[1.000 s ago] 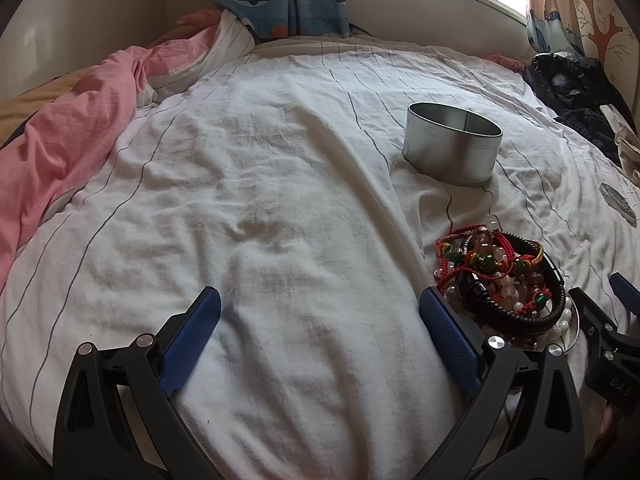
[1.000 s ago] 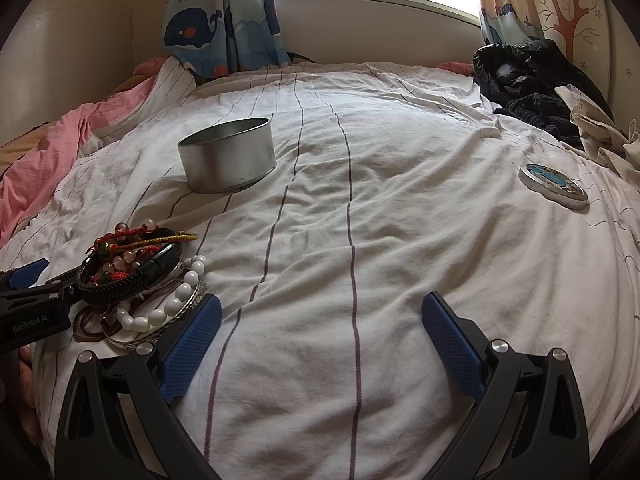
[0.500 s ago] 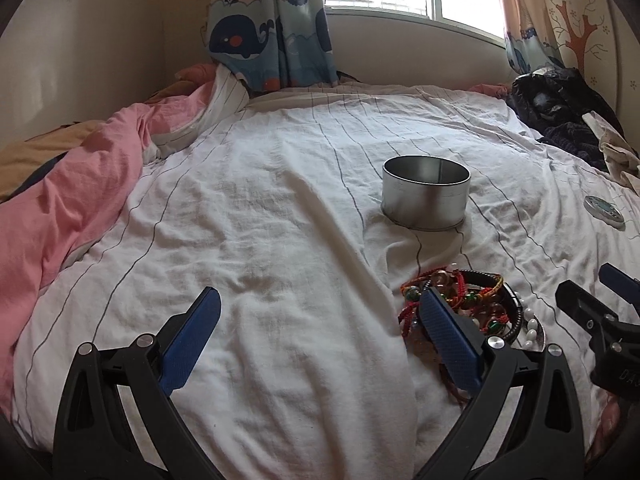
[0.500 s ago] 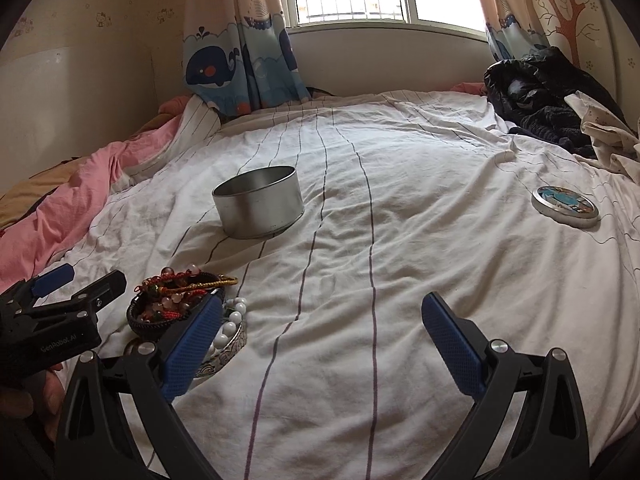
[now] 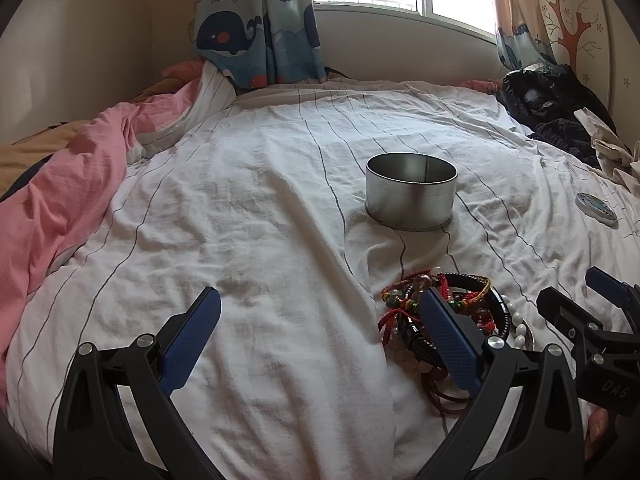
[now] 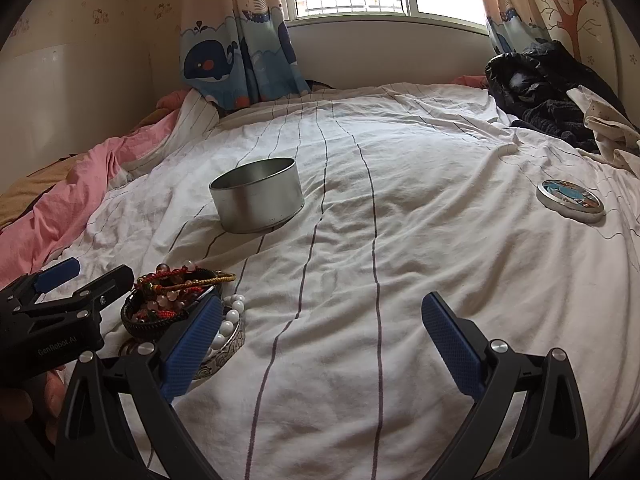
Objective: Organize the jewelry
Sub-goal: 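Move both tools over the jewelry dish and open their fingers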
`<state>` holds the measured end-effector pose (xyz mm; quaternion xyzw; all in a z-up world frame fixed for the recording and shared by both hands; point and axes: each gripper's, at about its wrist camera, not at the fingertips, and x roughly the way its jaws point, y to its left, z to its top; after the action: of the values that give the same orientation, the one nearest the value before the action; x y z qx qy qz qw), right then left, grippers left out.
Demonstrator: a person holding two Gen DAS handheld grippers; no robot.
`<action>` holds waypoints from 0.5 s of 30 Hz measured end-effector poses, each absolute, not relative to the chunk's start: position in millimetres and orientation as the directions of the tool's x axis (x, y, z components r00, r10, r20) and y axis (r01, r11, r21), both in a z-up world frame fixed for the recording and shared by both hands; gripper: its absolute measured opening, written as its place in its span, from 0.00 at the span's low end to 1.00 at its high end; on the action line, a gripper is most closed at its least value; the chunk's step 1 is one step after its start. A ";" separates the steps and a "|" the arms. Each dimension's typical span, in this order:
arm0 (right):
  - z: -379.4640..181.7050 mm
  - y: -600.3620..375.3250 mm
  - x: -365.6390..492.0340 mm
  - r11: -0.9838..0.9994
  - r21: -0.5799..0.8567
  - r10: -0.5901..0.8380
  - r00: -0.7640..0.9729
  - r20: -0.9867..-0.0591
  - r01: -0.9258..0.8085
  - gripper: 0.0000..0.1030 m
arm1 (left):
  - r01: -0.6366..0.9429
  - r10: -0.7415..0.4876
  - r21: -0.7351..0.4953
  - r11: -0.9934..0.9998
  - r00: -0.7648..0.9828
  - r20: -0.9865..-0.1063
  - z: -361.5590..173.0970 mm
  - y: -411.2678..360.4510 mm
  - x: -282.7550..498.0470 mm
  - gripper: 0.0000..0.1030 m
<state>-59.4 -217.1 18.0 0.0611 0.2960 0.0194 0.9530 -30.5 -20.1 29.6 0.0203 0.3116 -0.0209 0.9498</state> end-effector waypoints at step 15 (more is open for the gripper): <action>16.4 -216.3 -57.9 0.993 0.120 0.069 0.819 -0.570 0.000 0.93 | 0.064 -0.023 0.049 0.997 0.812 -0.584 31.2 -24.8 -33.4 0.93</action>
<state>-57.9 -216.3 16.4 0.0574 0.3004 0.0180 0.9519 -33.4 -24.8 31.2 0.0331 0.3062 -0.0228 0.9511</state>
